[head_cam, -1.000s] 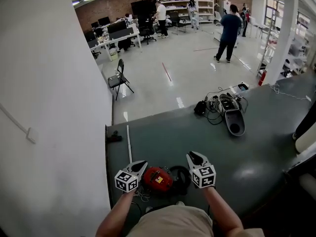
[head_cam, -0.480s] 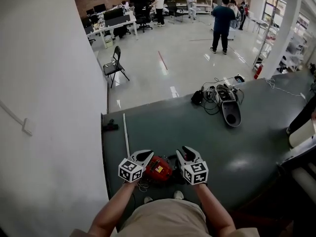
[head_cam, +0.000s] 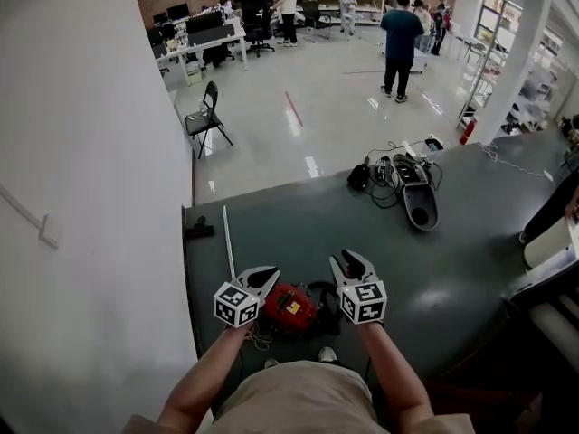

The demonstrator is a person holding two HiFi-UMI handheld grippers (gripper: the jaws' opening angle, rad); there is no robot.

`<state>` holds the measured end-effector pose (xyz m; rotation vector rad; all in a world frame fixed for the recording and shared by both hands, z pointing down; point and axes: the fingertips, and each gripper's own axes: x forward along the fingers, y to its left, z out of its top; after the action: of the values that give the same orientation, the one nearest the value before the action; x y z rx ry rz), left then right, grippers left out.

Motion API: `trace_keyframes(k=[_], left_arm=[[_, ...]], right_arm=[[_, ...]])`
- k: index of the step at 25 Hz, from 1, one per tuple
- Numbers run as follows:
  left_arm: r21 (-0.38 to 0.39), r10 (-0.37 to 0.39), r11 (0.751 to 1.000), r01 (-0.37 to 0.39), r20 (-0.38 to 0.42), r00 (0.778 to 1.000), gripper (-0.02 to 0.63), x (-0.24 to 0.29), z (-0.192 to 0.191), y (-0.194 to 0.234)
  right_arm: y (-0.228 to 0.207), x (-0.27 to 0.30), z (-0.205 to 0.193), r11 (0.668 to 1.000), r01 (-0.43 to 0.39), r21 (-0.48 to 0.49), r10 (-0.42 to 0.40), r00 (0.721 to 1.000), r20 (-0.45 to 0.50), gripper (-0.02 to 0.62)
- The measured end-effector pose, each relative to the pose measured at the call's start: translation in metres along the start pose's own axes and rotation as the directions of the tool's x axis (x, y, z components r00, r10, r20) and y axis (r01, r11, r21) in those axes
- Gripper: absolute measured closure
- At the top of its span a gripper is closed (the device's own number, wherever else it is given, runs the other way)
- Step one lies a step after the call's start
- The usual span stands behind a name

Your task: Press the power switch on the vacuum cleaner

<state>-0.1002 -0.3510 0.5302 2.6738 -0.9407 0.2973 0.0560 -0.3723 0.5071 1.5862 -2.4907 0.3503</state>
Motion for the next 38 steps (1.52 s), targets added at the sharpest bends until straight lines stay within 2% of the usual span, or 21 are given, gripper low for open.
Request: trace_keyframes(k=[4, 8, 13, 24, 26, 27, 38], left_arm=[[0.019, -0.003, 1.000, 0.002, 0.048, 0.999, 0.600, 0.001, 0.038, 0.010], [0.054, -0.013, 0.999, 0.007, 0.128, 0.992, 0.600, 0.003, 0.090, 0.011], [0.116, -0.016, 0.993, -0.004, 0.169, 0.985, 0.600, 0.005, 0.128, 0.012], [0.086, 0.020, 0.996, -0.033, 0.157, 0.987, 0.600, 0.006, 0.115, 0.022], [0.079, 0.025, 0.996, -0.038, 0.156, 0.987, 0.600, 0.006, 0.113, 0.024], [0.077, 0.028, 0.996, -0.040, 0.154, 0.988, 0.600, 0.005, 0.111, 0.025], [0.068, 0.037, 0.997, -0.046, 0.124, 0.992, 0.600, 0.009, 0.095, 0.014]], right_arm=[[-0.002, 0.013, 0.051, 0.998, 0.023, -0.050, -0.020, 0.997, 0.070, 0.483], [0.007, 0.019, 0.095, 0.995, 0.010, -0.100, 0.003, 0.991, 0.134, 0.483], [0.019, 0.025, 0.114, 0.992, -0.021, -0.123, 0.040, 0.987, 0.154, 0.483], [0.012, 0.031, 0.099, 0.995, -0.044, -0.091, 0.058, 0.987, 0.148, 0.485], [0.012, 0.031, 0.097, 0.991, -0.028, -0.127, 0.047, 0.987, 0.151, 0.557], [0.013, 0.030, 0.096, 0.990, -0.027, -0.138, 0.048, 0.987, 0.150, 0.571], [0.004, 0.020, 0.073, 0.990, -0.018, -0.142, 0.035, 0.992, 0.123, 0.575]])
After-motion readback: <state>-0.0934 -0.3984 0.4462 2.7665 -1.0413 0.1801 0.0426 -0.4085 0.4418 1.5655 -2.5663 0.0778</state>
